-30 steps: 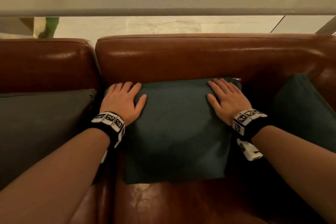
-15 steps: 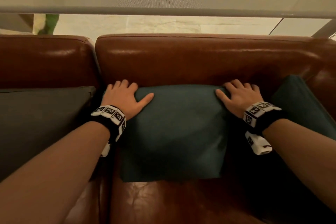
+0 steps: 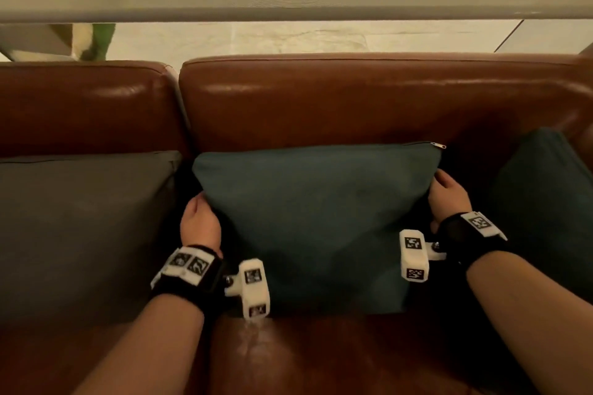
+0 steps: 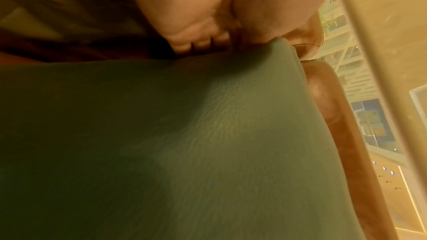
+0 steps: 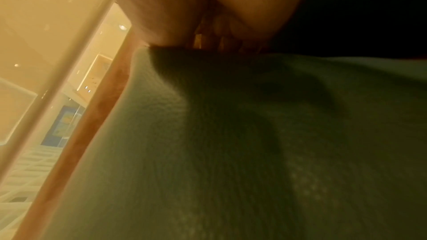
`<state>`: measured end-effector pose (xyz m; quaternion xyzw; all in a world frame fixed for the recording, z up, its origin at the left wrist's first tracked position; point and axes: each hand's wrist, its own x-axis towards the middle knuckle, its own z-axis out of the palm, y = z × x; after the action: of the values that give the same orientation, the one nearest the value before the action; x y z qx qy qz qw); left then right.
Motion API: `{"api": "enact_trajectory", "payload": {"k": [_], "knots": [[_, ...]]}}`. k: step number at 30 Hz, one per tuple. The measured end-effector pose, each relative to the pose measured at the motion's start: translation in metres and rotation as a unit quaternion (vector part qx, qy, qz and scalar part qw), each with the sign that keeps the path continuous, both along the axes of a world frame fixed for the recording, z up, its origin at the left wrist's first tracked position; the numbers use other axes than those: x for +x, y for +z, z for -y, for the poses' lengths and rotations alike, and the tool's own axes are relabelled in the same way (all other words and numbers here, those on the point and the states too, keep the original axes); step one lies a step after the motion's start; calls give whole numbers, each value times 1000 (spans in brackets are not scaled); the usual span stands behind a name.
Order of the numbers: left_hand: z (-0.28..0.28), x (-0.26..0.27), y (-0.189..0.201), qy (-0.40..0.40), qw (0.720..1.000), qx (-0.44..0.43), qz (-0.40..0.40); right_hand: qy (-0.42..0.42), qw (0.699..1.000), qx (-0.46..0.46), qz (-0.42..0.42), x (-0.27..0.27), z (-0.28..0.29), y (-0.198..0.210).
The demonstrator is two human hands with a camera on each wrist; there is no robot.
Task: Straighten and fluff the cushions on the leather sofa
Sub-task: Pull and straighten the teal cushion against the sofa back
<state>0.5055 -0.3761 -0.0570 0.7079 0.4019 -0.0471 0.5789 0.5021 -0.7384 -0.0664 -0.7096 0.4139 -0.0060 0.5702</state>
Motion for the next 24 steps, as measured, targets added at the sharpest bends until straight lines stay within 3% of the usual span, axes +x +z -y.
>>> {"api": "enact_trajectory", "payload": {"k": [4,9,12,17,21,24], "knots": [[-19,26,-22,-24,994,-105,24,-13,998,-49,-25,1,1,6],[-22,25,-12,18,999,-39,18,-10,985,-147,-85,5,16,23],[-16,28,-7,67,997,-24,30,-60,985,-129,-100,4,25,27],[-8,34,-3,141,988,-48,33,-70,989,-103,-84,3,10,21],[-14,29,-9,89,993,-48,53,-43,996,-60,-58,-1,3,20],[-13,15,-21,21,994,-107,11,-33,997,10,-71,-20,-4,10]]}}
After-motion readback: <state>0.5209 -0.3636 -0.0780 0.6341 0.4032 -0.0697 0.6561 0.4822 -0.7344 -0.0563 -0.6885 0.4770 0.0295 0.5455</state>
